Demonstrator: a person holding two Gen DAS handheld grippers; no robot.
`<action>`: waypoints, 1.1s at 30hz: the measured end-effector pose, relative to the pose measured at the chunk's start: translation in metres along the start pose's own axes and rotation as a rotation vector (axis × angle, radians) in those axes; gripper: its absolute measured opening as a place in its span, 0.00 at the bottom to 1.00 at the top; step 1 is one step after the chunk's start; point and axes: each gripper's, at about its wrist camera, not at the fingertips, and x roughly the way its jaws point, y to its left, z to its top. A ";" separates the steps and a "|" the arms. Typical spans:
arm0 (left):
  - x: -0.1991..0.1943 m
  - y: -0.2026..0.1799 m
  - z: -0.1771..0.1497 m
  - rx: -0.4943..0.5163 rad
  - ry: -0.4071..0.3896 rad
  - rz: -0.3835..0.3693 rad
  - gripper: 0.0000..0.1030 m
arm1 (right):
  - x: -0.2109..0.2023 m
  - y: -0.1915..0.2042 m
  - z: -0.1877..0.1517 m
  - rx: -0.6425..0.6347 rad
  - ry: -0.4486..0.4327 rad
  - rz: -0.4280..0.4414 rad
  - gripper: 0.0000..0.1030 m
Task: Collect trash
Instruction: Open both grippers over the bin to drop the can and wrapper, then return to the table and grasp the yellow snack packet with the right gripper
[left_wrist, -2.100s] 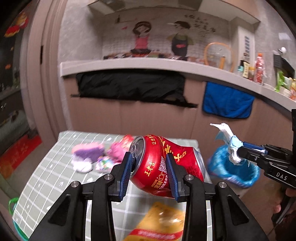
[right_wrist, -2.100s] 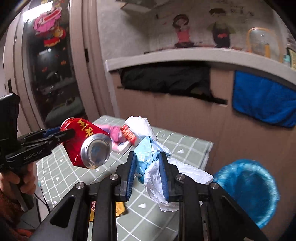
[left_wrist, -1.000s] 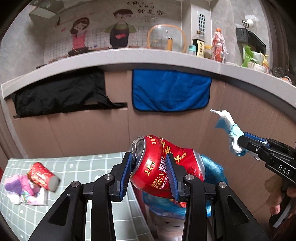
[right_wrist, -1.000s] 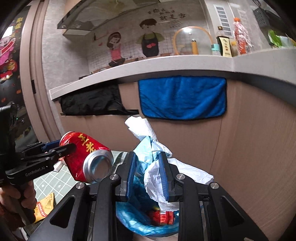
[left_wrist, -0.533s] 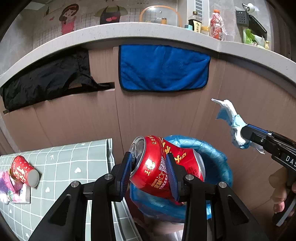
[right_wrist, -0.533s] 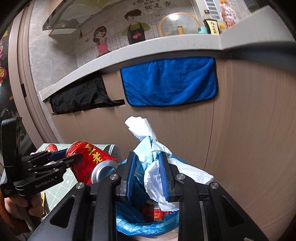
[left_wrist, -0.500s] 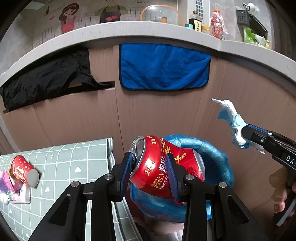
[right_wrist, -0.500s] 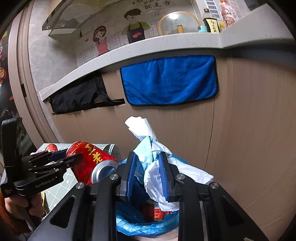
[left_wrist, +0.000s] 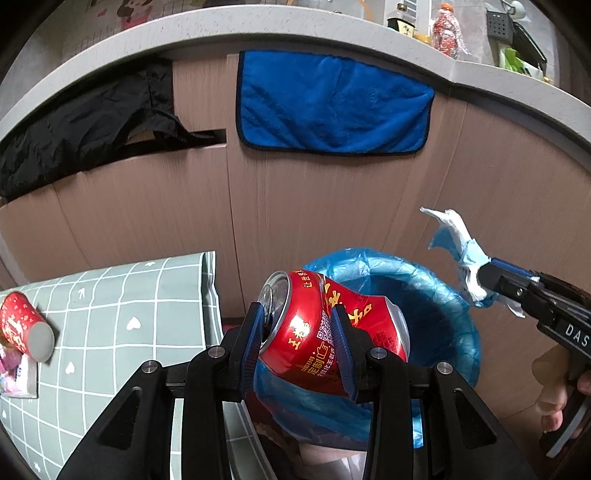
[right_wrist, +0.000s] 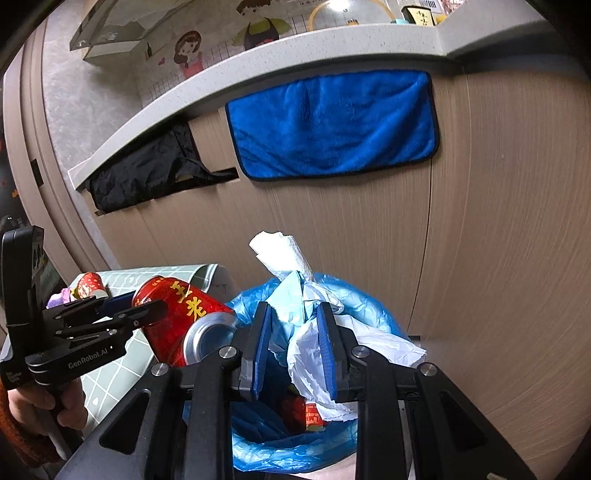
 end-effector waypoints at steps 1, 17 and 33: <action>0.003 0.001 0.000 -0.003 0.003 -0.003 0.37 | 0.002 -0.001 -0.001 0.001 0.006 -0.001 0.22; -0.041 0.044 0.010 -0.099 -0.082 -0.031 0.58 | -0.006 0.001 -0.003 0.014 -0.003 -0.009 0.44; -0.185 0.209 -0.139 -0.236 0.018 0.273 0.58 | -0.014 0.152 -0.057 -0.173 0.126 0.192 0.44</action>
